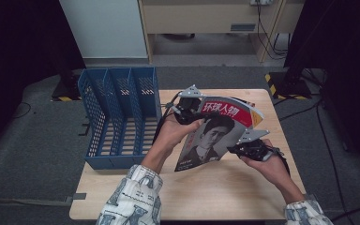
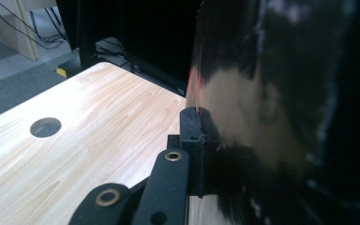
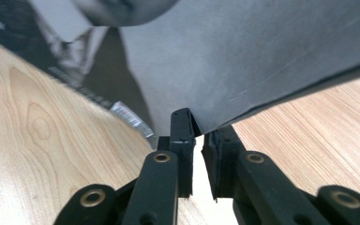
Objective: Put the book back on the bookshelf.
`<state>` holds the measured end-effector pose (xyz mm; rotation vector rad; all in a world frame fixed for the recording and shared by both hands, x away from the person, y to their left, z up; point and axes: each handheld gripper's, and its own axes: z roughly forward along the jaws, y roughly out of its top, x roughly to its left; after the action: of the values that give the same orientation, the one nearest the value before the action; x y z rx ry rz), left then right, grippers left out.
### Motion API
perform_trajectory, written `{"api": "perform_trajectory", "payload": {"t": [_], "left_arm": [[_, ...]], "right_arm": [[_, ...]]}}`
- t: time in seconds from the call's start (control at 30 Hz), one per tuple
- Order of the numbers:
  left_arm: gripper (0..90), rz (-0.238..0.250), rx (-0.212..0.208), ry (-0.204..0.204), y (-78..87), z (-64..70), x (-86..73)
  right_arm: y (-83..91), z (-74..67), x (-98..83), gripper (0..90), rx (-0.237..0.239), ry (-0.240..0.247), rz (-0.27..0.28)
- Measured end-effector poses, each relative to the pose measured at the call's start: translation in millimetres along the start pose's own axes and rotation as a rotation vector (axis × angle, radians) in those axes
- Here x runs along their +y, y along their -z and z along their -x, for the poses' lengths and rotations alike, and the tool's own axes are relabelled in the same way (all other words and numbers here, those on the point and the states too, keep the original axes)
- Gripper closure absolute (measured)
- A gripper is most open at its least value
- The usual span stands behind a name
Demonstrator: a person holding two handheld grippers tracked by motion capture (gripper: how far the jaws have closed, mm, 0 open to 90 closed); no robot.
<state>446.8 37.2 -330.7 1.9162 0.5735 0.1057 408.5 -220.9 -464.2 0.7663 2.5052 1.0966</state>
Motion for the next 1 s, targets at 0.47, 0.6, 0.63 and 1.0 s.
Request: {"api": "perform_trajectory", "payload": {"t": [0.47,0.6,0.63,1.0], "left_arm": [[86.2,0.025,0.034,-0.035,0.5,-2.5,-5.3],[85.9,0.031,0.033,-0.038,2.1,-3.4,-6.2],[85.7,0.034,0.033,-0.037,2.2,-3.6,-6.3],[83.2,0.047,0.018,-0.033,1.6,-4.8,-6.6]], "right_arm": [[8.3,-4.2,0.8,88.2,0.001,0.033,-0.025],[11.2,-5.7,1.9,88.3,0.011,0.046,-0.035],[11.7,-5.8,2.2,88.2,0.013,0.051,-0.034],[15.8,-4.6,1.1,88.3,-0.001,0.076,-0.063]]}}
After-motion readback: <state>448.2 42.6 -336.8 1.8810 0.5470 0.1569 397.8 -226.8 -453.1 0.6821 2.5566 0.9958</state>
